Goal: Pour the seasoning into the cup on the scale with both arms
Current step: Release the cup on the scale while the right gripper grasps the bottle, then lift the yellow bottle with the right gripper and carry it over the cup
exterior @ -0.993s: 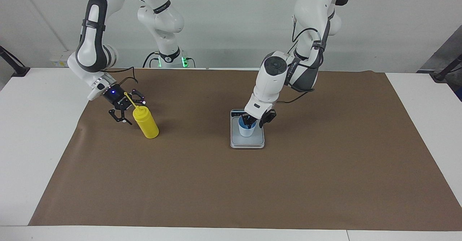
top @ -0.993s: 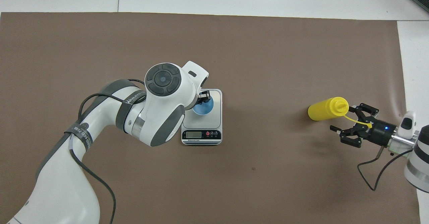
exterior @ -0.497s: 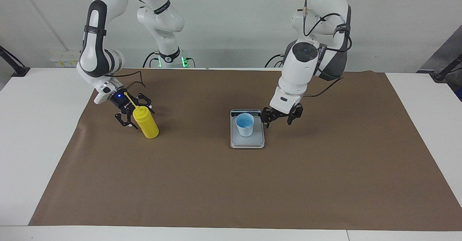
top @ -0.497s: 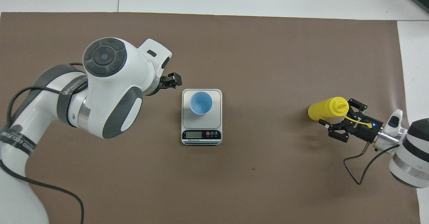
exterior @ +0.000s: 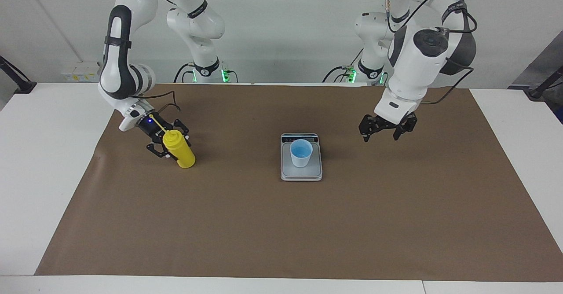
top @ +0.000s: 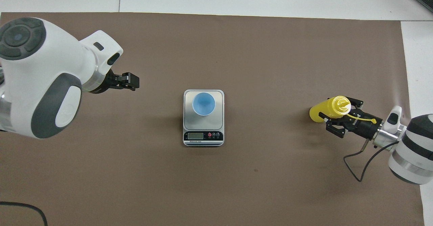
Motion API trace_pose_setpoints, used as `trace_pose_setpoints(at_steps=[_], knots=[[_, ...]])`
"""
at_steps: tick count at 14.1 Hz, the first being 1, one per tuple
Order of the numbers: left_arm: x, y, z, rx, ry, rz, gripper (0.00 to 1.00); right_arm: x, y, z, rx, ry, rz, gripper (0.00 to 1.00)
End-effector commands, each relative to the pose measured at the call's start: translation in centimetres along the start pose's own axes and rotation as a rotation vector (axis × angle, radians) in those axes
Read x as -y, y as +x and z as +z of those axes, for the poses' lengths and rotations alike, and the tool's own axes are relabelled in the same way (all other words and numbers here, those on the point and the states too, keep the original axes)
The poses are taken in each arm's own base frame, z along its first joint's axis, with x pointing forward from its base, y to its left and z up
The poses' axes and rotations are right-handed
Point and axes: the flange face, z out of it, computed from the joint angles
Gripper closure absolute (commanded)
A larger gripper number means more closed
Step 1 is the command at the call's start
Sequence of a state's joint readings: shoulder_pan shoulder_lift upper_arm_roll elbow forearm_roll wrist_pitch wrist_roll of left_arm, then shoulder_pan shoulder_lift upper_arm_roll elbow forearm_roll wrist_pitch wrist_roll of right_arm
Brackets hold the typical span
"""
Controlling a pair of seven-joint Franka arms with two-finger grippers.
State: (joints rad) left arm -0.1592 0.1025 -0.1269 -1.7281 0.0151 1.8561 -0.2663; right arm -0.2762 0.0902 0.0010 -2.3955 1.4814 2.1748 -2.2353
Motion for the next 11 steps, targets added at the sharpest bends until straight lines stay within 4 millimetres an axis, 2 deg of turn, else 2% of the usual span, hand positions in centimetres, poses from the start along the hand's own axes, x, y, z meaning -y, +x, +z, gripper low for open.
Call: trace_pose_setpoints(at_steps=[1, 3, 5, 8, 11], knots=[[3.5, -1.0, -2.2, 0.012, 0.018, 0.053, 0.00, -1.0, 1.8, 0.1, -0.019, -0.015, -0.049, 0.95], [5.4, -1.0, -4.2, 0.013, 0.019, 0.076, 0.00, -0.9, 3.4, 0.9, -0.006, -0.014, -0.085, 0.98], [6.1, -1.0, -6.6, 0.020, 0.026, 0.078, 0.00, -1.5, 5.7, 0.8, 0.039, -0.015, -0.168, 1.00], [7.7, -0.9, -8.5, 0.017, 0.031, 0.085, 0.00, -1.7, 8.1, -0.5, 0.139, 0.002, -0.252, 1.00], [9.0, -0.8, -8.9, 0.010, 0.026, 0.066, 0.00, -2.7, 10.9, -1.1, 0.242, 0.026, -0.364, 1.00]])
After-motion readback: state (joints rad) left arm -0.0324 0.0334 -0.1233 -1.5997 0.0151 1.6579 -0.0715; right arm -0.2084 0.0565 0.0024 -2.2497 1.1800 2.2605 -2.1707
